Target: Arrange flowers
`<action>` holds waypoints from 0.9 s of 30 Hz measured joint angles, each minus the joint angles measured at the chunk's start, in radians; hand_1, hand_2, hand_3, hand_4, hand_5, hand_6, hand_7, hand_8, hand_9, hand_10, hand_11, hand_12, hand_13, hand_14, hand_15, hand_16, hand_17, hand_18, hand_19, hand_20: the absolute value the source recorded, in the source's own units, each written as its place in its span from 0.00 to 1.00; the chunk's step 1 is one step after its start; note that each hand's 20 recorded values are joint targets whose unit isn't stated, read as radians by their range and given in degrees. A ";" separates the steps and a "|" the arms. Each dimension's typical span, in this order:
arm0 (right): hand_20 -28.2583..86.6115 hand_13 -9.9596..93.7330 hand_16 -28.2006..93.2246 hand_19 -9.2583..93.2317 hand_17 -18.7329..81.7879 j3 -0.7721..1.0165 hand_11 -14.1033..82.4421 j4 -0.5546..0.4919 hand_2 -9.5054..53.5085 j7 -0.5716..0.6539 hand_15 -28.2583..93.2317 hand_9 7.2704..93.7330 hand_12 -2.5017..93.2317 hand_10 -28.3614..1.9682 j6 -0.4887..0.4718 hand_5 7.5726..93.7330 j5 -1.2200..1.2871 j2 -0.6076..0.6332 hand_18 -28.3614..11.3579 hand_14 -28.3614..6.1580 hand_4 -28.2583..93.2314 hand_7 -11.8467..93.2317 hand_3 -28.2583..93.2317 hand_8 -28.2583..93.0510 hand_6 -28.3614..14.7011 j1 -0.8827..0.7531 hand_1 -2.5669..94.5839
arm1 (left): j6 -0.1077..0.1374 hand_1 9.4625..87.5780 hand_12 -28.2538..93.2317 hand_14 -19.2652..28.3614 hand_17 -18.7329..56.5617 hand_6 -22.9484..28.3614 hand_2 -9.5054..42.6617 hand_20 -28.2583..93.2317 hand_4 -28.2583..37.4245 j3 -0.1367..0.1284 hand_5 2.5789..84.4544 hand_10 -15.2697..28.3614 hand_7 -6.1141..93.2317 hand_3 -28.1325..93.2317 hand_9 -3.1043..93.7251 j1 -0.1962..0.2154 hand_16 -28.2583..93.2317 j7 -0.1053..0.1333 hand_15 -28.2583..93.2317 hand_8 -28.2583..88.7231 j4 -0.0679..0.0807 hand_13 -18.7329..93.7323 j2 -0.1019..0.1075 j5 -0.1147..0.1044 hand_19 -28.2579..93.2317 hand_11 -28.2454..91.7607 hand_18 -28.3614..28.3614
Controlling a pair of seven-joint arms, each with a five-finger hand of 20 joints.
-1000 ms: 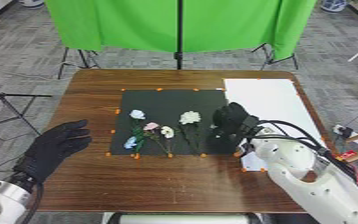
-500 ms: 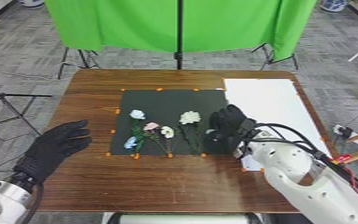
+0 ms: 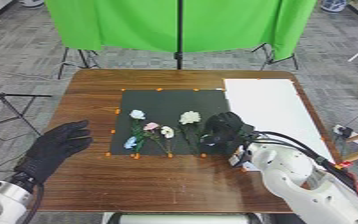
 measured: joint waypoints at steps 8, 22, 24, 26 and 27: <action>0.46 0.35 0.35 0.61 0.25 0.166 0.42 -0.045 0.10 0.028 0.59 0.28 0.24 0.53 0.016 0.27 0.225 -0.060 0.17 0.54 0.00 0.36 0.94 0.10 0.55 -0.077 0.17 | -0.002 0.20 0.34 0.75 0.12 0.56 0.22 0.30 0.00 0.005 0.36 0.68 0.39 0.85 0.30 -0.004 0.18 0.000 0.69 0.11 0.002 0.34 0.000 0.000 0.69 0.56 0.90; 0.41 0.26 0.55 0.46 0.20 0.737 0.19 -0.210 0.20 -0.122 0.21 0.24 0.25 0.65 -0.102 0.24 0.930 -0.255 0.27 0.57 0.07 0.20 1.00 0.16 0.58 -0.326 0.19 | 0.109 0.20 0.33 0.68 0.11 0.51 0.22 0.28 0.00 0.059 0.30 0.60 0.31 0.85 0.24 -0.003 0.18 0.155 0.52 0.12 -0.005 0.29 -0.030 0.022 0.64 0.47 0.86; 0.41 0.27 0.57 0.46 0.19 0.797 0.19 -0.233 0.16 -0.099 0.18 0.24 0.25 0.65 -0.158 0.25 1.043 -0.265 0.27 0.57 0.04 0.19 0.97 0.16 0.59 -0.373 0.18 | 0.129 0.20 0.33 0.67 0.11 0.51 0.22 0.27 0.00 0.059 0.29 0.59 0.31 0.85 0.23 0.002 0.19 0.175 0.51 0.13 -0.014 0.29 -0.044 0.024 0.64 0.46 0.85; 0.42 0.29 0.58 0.47 0.19 0.844 0.20 -0.255 0.13 -0.065 0.19 0.28 0.25 0.62 -0.189 0.27 1.138 -0.268 0.25 0.54 0.02 0.19 0.92 0.16 0.57 -0.424 0.15 | 0.148 0.20 0.33 0.67 0.11 0.51 0.22 0.27 0.00 0.059 0.29 0.59 0.31 0.85 0.22 0.007 0.20 0.187 0.51 0.13 -0.022 0.28 -0.055 0.024 0.64 0.45 0.85; 0.42 0.30 0.58 0.47 0.19 0.865 0.20 -0.265 0.11 -0.046 0.20 0.28 0.25 0.59 -0.198 0.28 1.178 -0.271 0.24 0.54 0.01 0.19 0.91 0.16 0.56 -0.450 0.14 | 0.161 0.20 0.33 0.67 0.11 0.51 0.22 0.27 0.00 0.062 0.29 0.59 0.31 0.85 0.22 0.010 0.20 0.196 0.50 0.13 -0.026 0.28 -0.059 0.023 0.64 0.45 0.85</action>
